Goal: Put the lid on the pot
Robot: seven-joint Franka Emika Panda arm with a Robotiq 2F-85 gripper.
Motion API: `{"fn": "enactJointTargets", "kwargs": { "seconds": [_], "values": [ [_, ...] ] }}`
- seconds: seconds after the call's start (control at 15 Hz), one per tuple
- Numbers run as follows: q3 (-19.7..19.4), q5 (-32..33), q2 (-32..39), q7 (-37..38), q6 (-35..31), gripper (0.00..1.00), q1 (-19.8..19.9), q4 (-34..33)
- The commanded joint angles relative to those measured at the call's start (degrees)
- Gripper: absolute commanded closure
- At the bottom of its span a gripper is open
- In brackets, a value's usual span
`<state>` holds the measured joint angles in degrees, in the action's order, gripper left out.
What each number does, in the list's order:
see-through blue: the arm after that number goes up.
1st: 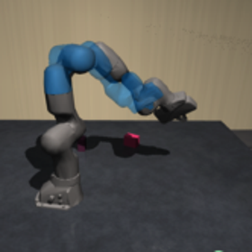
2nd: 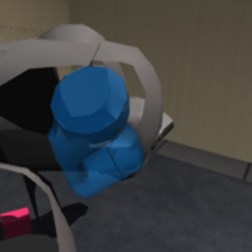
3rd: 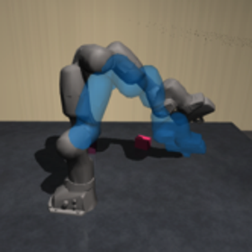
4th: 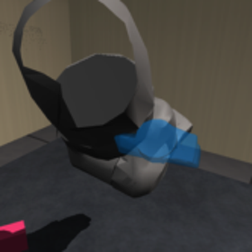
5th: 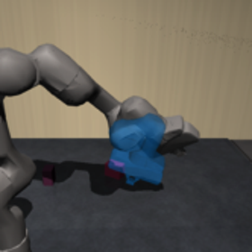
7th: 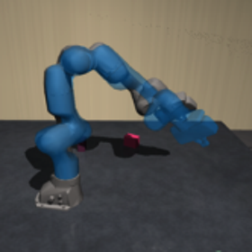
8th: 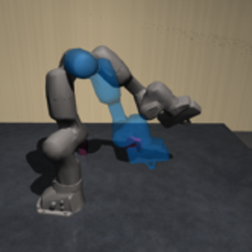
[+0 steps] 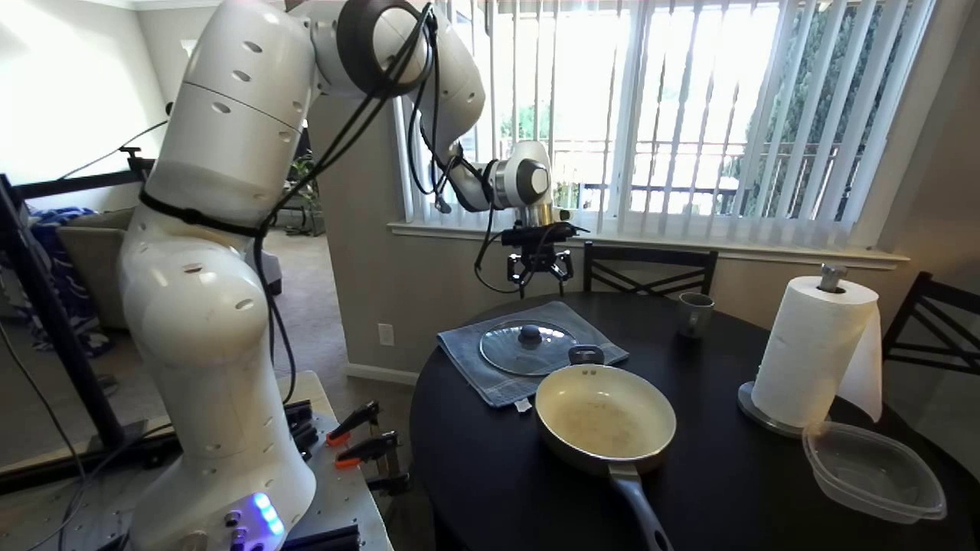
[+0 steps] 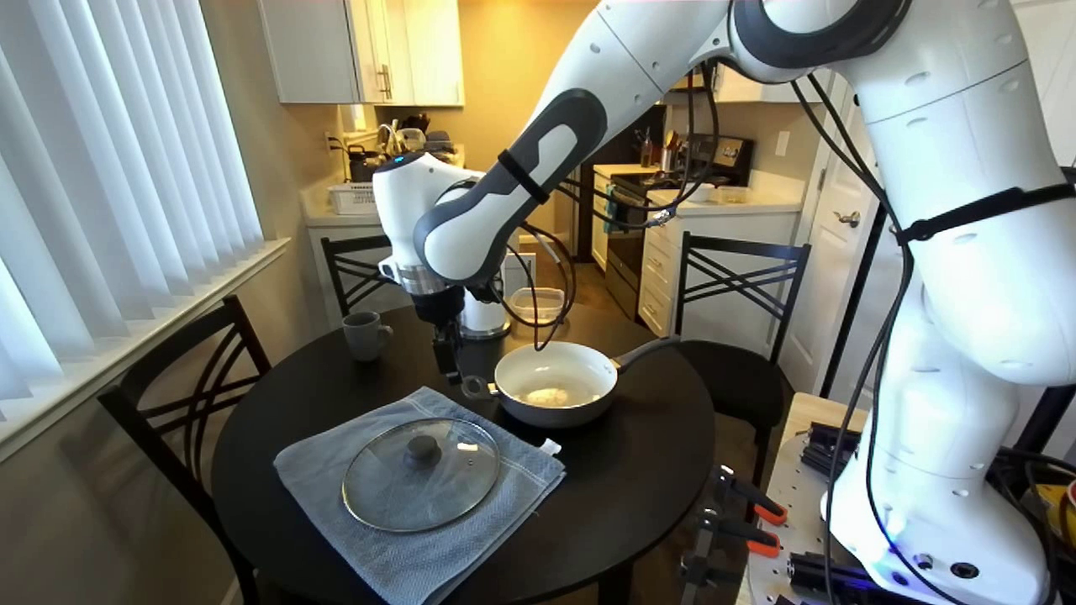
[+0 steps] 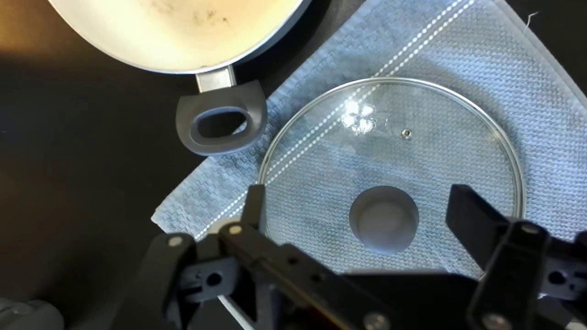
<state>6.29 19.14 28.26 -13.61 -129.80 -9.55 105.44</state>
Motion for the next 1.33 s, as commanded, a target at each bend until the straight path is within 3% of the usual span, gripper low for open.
{"fn": "enactJointTargets", "kwargs": {
  "seconds": [0.0, 0.4, 0.6, 1.0, 1.27],
  "values": [
    [-0.11, -0.09, 0.15, -0.04, 0.11, 0.0, -0.11, -0.15],
    [0.03, -0.27, -0.42, 0.04, 0.83, 0.0, -0.28, 0.09],
    [1.15, -0.32, 3.24, -1.9, 0.63, 0.0, -0.76, -2.3],
    [5.5, -2.36, 11.97, -10.09, -7.69, 0.0, 0.53, -5.13],
    [5.81, -2.19, 14.73, -12.54, -11.63, 0.0, 1.15, -5.78]
  ]
}}
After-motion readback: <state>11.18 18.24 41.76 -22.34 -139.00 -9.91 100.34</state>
